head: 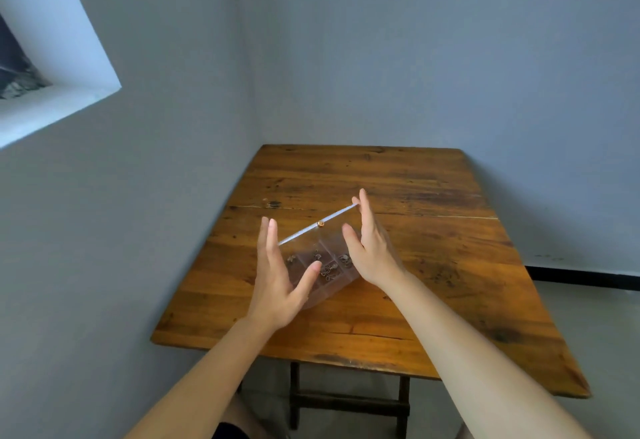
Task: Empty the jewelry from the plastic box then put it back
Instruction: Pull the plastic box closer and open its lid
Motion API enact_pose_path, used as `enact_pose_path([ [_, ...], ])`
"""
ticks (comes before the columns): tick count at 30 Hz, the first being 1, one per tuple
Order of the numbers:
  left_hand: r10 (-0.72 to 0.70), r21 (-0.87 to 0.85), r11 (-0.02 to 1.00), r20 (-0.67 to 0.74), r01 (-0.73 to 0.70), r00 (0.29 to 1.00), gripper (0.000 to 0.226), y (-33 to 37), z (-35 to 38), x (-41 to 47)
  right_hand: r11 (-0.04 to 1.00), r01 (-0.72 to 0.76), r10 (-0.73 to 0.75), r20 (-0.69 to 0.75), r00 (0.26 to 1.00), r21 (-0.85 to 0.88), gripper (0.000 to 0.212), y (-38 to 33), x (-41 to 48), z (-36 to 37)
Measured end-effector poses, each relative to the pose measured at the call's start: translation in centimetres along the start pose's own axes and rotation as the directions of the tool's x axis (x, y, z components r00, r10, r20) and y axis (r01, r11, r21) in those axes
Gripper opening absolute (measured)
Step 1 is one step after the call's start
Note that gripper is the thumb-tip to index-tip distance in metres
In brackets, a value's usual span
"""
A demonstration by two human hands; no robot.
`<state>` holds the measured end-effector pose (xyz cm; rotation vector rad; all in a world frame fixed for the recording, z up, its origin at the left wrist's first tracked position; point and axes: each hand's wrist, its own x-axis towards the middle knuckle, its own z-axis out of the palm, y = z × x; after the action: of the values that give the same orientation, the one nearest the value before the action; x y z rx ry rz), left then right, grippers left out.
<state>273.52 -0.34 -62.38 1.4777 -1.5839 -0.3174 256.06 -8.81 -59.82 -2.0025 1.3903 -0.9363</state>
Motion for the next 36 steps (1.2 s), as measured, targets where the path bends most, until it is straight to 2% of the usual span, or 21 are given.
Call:
enact_pose_path([
  [4,-0.086,-0.042,0.996,-0.064,0.083,0.994,0.091,-0.2,-0.2,3.4,0.999,0.025,-0.025,0.0,1.0,0.024,0.07,-0.2,1.7,0.0],
  [7,-0.171,-0.076,0.983,-0.06,0.166,0.983,0.095,-0.7,-0.6,6.3,1.0,0.025,-0.025,0.036,0.999,-0.007,0.071,0.2,2.7,-0.1],
  [11,-0.311,-0.15,0.939,0.008,0.309,0.95,0.103,-1.7,-0.1,9.0,0.991,-0.047,0.073,0.216,0.974,-0.123,0.07,1.9,3.4,1.0],
  [14,-0.423,-0.161,0.886,0.108,0.436,0.9,0.097,-3.6,0.8,9.4,0.98,-0.078,0.135,0.318,0.938,-0.184,0.068,3.1,2.8,2.0],
  [18,-0.493,-0.077,0.845,0.274,0.53,0.826,0.086,-6.1,1.5,8.1,0.977,-0.132,0.177,0.296,0.939,-0.164,0.065,3.4,2.4,2.7],
  [23,-0.518,-0.087,0.831,0.242,0.55,0.821,0.079,-5.9,1.8,7.4,0.974,-0.119,0.171,0.285,0.943,-0.191,0.063,3.0,2.0,2.7],
  [26,-0.491,-0.023,0.861,0.223,0.508,0.842,0.069,-5.2,1.2,7.3,0.973,-0.116,0.165,0.251,0.954,-0.198,0.063,2.8,1.8,2.2],
  [30,-0.368,0.094,0.93,0.176,0.356,0.913,0.064,-4.2,-0.1,6.0,0.973,-0.046,0.085,0.164,0.983,-0.226,0.056,2.3,1.1,0.9],
  [36,-0.101,0.198,0.978,0.211,0.059,0.972,0.057,-3.5,-1.8,1.5,0.931,0.183,-0.089,0.289,0.953,-0.316,0.039,1.1,-1.1,-0.1],
])
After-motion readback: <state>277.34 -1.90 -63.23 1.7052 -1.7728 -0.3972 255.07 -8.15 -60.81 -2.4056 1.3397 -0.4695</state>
